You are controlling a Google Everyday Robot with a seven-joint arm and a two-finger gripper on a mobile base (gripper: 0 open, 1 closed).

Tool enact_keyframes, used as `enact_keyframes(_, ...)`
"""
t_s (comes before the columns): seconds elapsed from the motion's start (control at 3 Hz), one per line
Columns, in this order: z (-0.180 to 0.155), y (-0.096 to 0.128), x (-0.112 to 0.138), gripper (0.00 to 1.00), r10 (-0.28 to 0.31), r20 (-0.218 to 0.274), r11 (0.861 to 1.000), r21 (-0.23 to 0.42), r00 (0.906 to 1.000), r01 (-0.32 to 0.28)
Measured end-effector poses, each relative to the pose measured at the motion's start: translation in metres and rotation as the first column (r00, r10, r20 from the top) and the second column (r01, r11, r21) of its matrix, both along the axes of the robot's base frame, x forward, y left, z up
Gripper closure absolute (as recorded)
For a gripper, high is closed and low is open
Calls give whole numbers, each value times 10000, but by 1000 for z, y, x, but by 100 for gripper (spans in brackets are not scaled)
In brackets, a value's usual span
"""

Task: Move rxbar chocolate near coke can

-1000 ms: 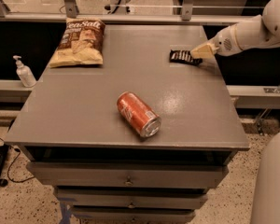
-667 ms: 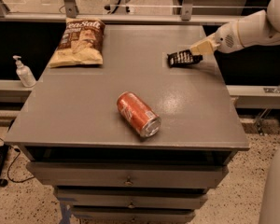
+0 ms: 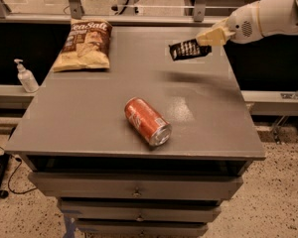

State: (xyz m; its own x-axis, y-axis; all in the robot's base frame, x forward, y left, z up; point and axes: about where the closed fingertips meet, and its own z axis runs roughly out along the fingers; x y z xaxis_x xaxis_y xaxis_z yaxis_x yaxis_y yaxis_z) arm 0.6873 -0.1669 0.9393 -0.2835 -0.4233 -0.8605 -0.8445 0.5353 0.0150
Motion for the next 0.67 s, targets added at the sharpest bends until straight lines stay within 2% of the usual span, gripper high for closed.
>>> enact_keyframes(0.33,0,0,0,100,2,-1,10000,0,10000,-2)
enact_keyframes(0.67,-2,14,-2,100,102,22,9994,335,9999,-103)
